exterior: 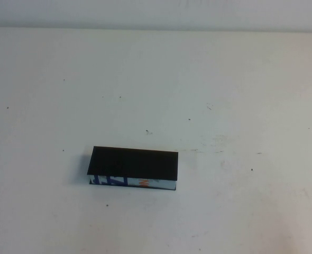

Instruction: Return glasses to glasses case

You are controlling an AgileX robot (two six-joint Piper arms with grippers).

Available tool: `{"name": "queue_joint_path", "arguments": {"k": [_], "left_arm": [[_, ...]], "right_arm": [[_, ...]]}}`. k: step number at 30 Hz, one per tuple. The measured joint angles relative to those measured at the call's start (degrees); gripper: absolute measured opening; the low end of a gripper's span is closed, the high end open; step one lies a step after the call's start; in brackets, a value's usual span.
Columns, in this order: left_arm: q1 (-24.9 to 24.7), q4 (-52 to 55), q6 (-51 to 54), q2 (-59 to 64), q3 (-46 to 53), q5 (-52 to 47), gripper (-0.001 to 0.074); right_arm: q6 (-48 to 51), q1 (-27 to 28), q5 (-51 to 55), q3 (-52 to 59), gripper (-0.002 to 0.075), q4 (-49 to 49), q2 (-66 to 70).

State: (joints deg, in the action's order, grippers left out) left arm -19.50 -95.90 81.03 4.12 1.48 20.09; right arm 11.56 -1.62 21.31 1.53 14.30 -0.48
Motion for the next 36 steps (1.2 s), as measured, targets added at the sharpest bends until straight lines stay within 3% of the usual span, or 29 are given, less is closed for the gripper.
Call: {"name": "queue_joint_path", "arguments": {"k": [9, 12, 16, 19, 22, 25, 30, 36], "left_arm": [[0.0, 3.8, -0.2, 0.0, 0.0, -0.5, -0.0004], [0.0, 21.3, -9.2, 0.0, 0.0, -5.7, -0.0004], [1.3, 56.4, -36.5, 0.0, -1.5, -12.1, -0.0004], [5.7, 78.5, -55.3, 0.0, -2.4, -17.1, -0.0004], [11.0, 92.0, -72.2, -1.2, -2.2, -25.8, -0.0004], [15.1, 97.9, -79.2, -3.8, -0.6, -32.6, -0.0004], [18.2, 98.3, -81.6, -4.6, 0.0, -40.8, -0.0004], [19.9, 98.3, -82.0, -4.7, 0.0, -42.2, -0.0004]], "right_arm": [[0.0, 0.0, 0.0, 0.0, -0.0011, 0.1, 0.0], [0.0, 0.0, 0.0, 0.0, -0.0011, 0.1, 0.0], [0.0, 0.0, 0.0, 0.0, -0.0011, 0.1, 0.0], [0.0, 0.0, 0.0, 0.0, -0.0011, 0.1, 0.0], [0.0, 0.0, 0.0, 0.0, -0.0011, 0.2, 0.0], [0.0, 0.0, 0.0, 0.0, -0.0011, 0.2, 0.0], [0.0, 0.0, 0.1, 0.0, -0.0011, 0.2, 0.0], [0.0, 0.0, 0.1, 0.0, -0.0011, 0.2, 0.0]]}}
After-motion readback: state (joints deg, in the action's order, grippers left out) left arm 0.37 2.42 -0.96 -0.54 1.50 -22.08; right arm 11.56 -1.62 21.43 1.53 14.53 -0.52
